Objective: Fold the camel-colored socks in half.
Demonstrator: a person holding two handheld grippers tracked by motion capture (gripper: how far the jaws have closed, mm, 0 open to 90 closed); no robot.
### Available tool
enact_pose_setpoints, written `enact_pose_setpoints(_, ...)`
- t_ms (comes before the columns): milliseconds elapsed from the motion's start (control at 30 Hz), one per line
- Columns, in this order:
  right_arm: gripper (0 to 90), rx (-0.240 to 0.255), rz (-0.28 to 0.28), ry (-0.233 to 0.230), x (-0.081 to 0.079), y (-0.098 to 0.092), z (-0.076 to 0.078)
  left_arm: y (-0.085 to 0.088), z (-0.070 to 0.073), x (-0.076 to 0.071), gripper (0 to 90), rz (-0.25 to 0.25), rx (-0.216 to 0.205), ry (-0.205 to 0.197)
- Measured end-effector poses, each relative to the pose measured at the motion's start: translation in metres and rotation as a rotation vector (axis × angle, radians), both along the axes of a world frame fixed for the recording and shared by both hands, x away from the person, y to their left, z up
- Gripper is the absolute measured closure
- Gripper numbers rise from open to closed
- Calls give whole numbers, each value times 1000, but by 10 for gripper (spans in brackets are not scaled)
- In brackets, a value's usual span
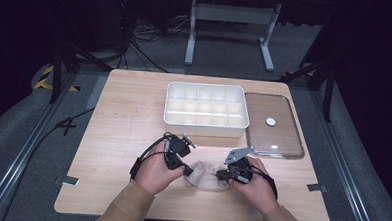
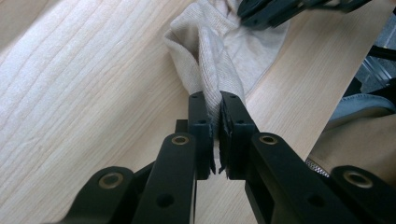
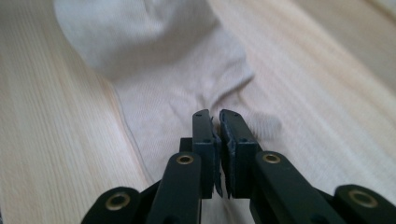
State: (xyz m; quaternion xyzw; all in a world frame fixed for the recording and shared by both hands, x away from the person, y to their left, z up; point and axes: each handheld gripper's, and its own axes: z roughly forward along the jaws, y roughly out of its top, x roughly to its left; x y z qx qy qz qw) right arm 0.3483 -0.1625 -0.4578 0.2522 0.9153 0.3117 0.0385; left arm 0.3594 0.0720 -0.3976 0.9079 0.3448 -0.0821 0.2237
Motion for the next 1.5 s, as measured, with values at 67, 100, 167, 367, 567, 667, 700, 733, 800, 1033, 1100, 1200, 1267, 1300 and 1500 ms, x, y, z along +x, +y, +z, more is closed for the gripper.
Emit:
enact_pose_setpoints(67,874,17,15,-11,-1,4,-4,-2,2,0,843,-5,-11,-3)
enact_pose_setpoints(100,875,14,21,-14,-2,6,-4,-3,2,-1,843,-6,-23,-8)
enact_pose_setpoints(167,878,9,42,-29,-4,9,-4,-5,2,-1,842,-9,-40,-16)
enact_pose_setpoints(367,886,50,78,-26,-8,17,-7,-9,4,-2,843,-33,-63,-28)
enact_pose_setpoints(567,890,92,86,-21,-10,23,-11,-16,3,-1,840,-49,-73,-27)
enact_pose_setpoints(667,890,102,93,-22,-11,26,-12,-19,2,-1,840,-66,-72,-26)
enact_pose_setpoints(700,890,107,93,-23,-11,26,-12,-21,2,-1,840,-71,-69,-22)
enact_pose_setpoints(733,891,111,93,-25,-11,26,-12,-23,2,-1,840,-78,-67,-18)
enact_pose_setpoints(800,893,135,88,-26,-12,26,-14,-25,1,-2,838,-91,-66,-15)
enact_pose_setpoints(1033,890,150,99,-34,-10,25,-16,-31,-3,-3,834,-103,-50,-3)
enact_pose_setpoints(1100,869,140,108,-43,-11,25,-15,-31,-5,-3,833,-108,-44,10)
enact_pose_setpoints(1200,827,105,106,-66,-15,23,-3,-30,-7,-1,832,-100,-43,19)
enact_pose_setpoints(1267,821,98,85,-90,-17,15,9,-29,-7,0,832,-99,-41,20)
enact_pose_setpoints(1300,816,90,59,-87,-17,10,16,-29,-7,0,831,-97,-40,20)
enact_pose_setpoints(1500,840,-2,-19,5,-13,-11,12,-31,-8,0,820,-96,-33,23)
